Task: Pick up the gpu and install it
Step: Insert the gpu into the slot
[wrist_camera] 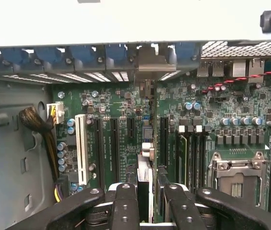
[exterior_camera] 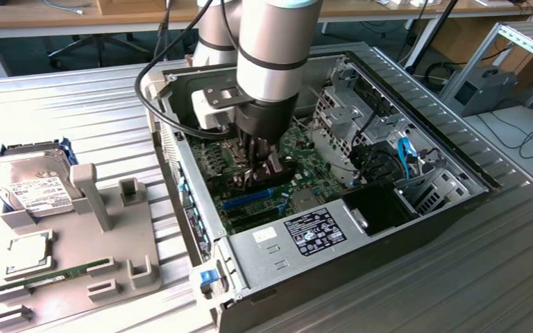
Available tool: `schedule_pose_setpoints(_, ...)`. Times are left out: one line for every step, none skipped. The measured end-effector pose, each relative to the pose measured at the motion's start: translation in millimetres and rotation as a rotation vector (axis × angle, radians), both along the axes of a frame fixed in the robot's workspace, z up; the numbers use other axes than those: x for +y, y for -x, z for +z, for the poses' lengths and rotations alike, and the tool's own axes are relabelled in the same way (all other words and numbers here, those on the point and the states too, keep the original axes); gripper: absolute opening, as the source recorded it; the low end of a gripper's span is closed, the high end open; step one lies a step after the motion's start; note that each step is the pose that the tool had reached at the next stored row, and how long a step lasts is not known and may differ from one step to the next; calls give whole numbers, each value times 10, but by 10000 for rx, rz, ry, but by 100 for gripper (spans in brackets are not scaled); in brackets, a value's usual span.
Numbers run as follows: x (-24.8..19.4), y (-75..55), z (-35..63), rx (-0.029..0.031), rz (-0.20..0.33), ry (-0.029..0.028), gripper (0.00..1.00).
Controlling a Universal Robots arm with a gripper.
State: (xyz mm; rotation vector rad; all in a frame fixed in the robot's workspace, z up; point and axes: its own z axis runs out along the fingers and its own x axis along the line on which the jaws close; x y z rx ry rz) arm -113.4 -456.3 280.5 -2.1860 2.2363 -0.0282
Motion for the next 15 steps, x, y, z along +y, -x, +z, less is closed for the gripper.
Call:
schedule_pose_setpoints(0, 5, -3, 0, 0, 1, 26)
schedule_pose_setpoints(0, 11, -5, -1, 1, -1, 26)
schedule_pose_setpoints(0, 18, -8, -2, 0, -2, 26)
schedule_pose_setpoints(1, 26, -11, -2, 0, -3, 26)
schedule_pose_setpoints(1, 33, -13, -2, 0, -3, 26)
schedule_pose_setpoints(1, 40, -16, -2, 1, -3, 26)
schedule_pose_setpoints(0, 45, -19, -1, 0, -1, 26)
schedule_pose_setpoints(0, 49, -23, -1, 0, -1, 26)
schedule_pose_setpoints(0, 50, -29, -1, 2, -2, 26)
schedule_pose_setpoints(0, 51, -36, -2, 1, -2, 26)
schedule_pose_setpoints(0, 54, -44, -2, 0, -2, 26)
schedule_pose_setpoints(0, 55, -49, -1, 0, -2, 26)
schedule_pose_setpoints(0, 55, -54, -1, 1, -2, 26)
schedule_pose_setpoints(0, 55, -58, -1, 1, -1, 26)
schedule_pose_setpoints(0, 56, -67, -1, 0, -2, 26)
